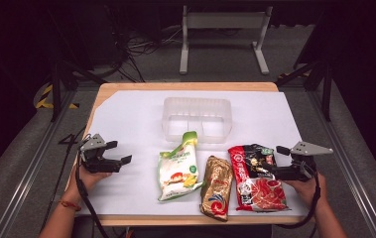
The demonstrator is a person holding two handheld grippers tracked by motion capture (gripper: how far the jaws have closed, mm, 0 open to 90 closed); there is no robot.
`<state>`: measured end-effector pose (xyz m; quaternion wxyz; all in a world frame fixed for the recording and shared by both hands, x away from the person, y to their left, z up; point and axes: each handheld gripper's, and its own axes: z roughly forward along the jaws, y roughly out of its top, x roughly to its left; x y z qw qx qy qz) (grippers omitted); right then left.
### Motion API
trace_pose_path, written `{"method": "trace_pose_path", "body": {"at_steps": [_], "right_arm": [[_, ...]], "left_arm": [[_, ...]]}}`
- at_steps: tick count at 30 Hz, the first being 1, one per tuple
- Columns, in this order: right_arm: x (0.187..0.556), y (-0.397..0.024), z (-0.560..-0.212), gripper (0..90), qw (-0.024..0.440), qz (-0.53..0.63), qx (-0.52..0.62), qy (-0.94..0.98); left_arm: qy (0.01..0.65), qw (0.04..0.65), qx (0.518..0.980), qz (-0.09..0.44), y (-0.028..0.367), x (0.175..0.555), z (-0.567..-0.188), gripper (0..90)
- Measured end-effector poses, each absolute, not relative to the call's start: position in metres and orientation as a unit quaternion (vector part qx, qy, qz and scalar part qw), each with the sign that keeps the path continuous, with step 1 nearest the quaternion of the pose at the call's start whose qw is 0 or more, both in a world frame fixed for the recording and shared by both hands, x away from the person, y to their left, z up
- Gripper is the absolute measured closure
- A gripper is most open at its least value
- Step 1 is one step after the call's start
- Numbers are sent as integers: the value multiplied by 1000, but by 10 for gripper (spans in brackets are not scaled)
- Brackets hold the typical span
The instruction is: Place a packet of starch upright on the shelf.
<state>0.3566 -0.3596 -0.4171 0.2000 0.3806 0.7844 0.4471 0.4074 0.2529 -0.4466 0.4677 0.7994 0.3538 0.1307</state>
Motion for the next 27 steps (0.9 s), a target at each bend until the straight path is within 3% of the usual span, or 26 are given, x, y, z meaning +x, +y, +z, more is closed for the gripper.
{"method": "trace_pose_path", "body": {"at_steps": [4, 7, 8, 12, 16, 18, 21, 23, 27], "right_arm": [[356, -360, -417, 129, 199, 447, 385, 783], [355, -358, -415, 129, 204, 446, 382, 783], [355, -357, -415, 128, 206, 445, 378, 785], [357, -354, -415, 124, 205, 440, 376, 790], [356, -356, -416, 127, 207, 438, 377, 789], [356, -357, -416, 136, 205, 440, 377, 788], [356, -356, -416, 131, 206, 438, 377, 789], [356, -355, -416, 131, 206, 437, 376, 791], [356, -355, -416, 129, 207, 437, 375, 791]], "left_arm": [[354, 464, 803, 125, 255, 406, -448, 257], [355, 448, 810, 129, 253, 404, -449, 249], [359, 439, 814, 125, 251, 404, -449, 152], [335, 445, 820, 128, 247, 400, -445, 218], [282, 380, 861, 185, 234, 393, -443, 206], [292, 380, 852, 212, 229, 390, -445, 166], [323, 414, 835, 162, 230, 394, -443, 180], [315, 436, 831, 141, 231, 394, -443, 95], [300, 437, 837, 139, 227, 393, -443, 73]]}}
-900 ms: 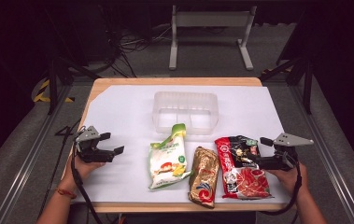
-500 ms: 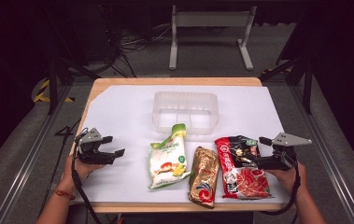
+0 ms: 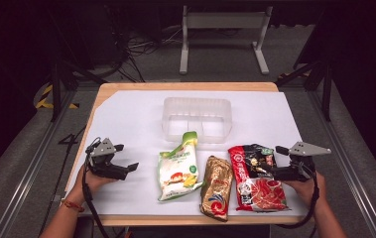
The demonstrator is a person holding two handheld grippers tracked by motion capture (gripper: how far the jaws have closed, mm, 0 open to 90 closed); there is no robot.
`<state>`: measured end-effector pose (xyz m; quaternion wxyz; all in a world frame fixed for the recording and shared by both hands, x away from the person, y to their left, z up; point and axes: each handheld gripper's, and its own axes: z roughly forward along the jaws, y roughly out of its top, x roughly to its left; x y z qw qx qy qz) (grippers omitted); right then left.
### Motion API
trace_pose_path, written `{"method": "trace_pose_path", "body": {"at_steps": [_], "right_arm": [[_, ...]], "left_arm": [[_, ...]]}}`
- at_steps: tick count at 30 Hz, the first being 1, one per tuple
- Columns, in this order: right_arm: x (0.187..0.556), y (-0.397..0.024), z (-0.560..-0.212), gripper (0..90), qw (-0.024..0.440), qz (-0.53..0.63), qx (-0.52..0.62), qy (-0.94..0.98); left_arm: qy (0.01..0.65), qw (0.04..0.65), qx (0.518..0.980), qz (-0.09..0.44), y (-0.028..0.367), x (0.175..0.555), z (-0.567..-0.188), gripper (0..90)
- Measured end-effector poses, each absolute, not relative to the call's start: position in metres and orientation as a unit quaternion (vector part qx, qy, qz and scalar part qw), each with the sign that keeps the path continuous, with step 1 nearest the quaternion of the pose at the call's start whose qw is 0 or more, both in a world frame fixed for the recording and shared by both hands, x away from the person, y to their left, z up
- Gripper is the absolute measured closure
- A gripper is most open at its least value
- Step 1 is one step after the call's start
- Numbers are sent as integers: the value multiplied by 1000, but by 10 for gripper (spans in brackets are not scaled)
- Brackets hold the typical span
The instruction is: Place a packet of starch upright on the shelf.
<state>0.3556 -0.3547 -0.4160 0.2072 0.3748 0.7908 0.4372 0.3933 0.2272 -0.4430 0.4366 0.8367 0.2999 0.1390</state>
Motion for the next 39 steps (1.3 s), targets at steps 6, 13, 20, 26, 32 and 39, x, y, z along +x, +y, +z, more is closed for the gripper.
{"method": "trace_pose_path", "body": {"at_steps": [6, 13, 20, 26, 32, 39], "right_arm": [[356, -356, -417, 125, 204, 439, 380, 789], [356, -354, -417, 124, 203, 437, 380, 790], [356, -355, -417, 124, 204, 438, 380, 789], [356, -356, -418, 122, 201, 439, 381, 788], [356, -355, -418, 121, 200, 438, 380, 789], [355, -356, -418, 122, 200, 438, 382, 789]], "left_arm": [[278, 445, 842, 124, 219, 399, -438, 186], [255, 437, 859, 82, 194, 412, -430, 175], [253, 441, 860, 34, 177, 429, -429, 167], [258, 432, 864, 2, 165, 440, -434, 119], [254, 428, 867, -7, 156, 446, -434, 90], [257, 429, 866, -30, 149, 450, -437, 72]]}}
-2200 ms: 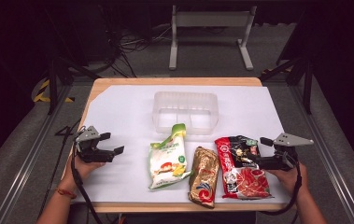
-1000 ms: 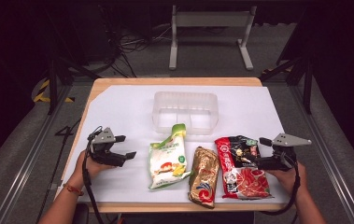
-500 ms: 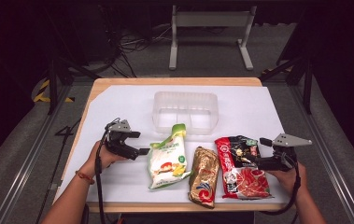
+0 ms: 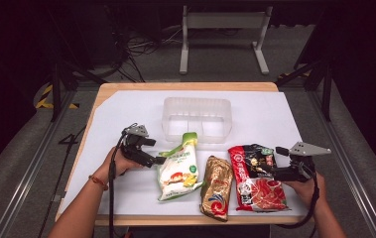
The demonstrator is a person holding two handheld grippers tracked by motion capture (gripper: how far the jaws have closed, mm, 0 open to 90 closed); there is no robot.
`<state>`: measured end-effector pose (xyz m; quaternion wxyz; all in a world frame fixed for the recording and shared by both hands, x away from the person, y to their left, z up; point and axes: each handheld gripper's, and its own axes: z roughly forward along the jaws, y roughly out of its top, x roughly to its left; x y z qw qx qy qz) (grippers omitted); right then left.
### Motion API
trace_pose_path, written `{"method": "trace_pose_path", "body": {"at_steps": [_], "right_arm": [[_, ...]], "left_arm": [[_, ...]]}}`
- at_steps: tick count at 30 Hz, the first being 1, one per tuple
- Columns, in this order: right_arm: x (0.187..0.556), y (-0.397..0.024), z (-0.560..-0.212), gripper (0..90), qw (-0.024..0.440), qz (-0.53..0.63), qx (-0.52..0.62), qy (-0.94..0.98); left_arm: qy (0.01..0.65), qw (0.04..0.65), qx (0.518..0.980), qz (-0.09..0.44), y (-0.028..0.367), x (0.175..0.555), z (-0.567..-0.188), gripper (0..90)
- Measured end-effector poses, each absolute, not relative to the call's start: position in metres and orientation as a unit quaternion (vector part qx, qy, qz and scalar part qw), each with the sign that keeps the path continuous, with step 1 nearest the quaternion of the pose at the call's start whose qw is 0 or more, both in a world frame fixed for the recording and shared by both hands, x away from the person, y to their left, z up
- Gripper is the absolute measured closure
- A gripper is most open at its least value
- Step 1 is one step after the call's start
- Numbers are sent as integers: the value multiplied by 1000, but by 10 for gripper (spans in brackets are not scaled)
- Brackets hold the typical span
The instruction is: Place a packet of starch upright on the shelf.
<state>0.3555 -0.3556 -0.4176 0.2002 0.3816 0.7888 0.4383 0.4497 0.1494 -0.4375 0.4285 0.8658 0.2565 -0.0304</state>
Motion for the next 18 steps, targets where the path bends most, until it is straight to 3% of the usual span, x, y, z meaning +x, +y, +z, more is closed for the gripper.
{"method": "trace_pose_path", "body": {"at_steps": [14, 18], "right_arm": [[356, -356, -418, 122, 198, 439, 383, 788], [356, -355, -418, 122, 197, 438, 382, 789]], "left_arm": [[210, 405, 886, -82, 120, 448, -446, 92], [194, 418, 881, -111, 121, 446, -448, 164]]}}
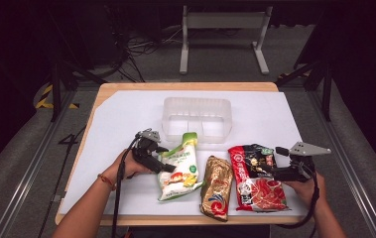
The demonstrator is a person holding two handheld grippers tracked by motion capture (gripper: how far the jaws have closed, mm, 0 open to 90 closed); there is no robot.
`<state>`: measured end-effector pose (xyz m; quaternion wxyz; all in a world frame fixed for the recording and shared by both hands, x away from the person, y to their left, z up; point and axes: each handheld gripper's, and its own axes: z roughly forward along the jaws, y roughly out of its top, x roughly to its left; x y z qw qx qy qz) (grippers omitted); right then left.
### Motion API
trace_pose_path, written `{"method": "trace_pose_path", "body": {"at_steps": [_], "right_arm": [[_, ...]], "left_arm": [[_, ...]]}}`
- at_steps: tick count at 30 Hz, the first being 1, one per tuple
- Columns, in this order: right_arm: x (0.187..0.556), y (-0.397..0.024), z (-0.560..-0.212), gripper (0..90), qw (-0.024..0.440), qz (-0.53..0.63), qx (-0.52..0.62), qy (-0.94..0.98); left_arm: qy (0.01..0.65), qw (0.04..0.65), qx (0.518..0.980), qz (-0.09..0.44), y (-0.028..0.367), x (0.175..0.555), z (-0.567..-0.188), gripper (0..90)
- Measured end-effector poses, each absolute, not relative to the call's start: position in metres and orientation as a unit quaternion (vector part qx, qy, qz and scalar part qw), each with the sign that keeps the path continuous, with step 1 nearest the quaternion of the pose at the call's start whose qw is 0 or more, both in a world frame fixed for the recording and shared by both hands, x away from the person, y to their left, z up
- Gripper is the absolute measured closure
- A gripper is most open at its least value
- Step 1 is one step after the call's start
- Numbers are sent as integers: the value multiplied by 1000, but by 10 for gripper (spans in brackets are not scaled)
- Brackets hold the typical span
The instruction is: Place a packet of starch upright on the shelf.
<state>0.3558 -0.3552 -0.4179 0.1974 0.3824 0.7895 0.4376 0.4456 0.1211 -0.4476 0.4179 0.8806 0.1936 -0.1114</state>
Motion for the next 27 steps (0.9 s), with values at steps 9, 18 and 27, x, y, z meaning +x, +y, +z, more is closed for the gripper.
{"method": "trace_pose_path", "body": {"at_steps": [9, 18, 27], "right_arm": [[357, -355, -419, 118, 200, 433, 378, 793], [357, -354, -419, 118, 197, 435, 378, 793], [358, -354, -419, 115, 197, 435, 378, 793]], "left_arm": [[167, 442, 876, -98, 124, 438, -450, 329], [175, 438, 880, -48, 121, 427, -443, 503], [175, 429, 886, -26, 118, 421, -439, 676]]}}
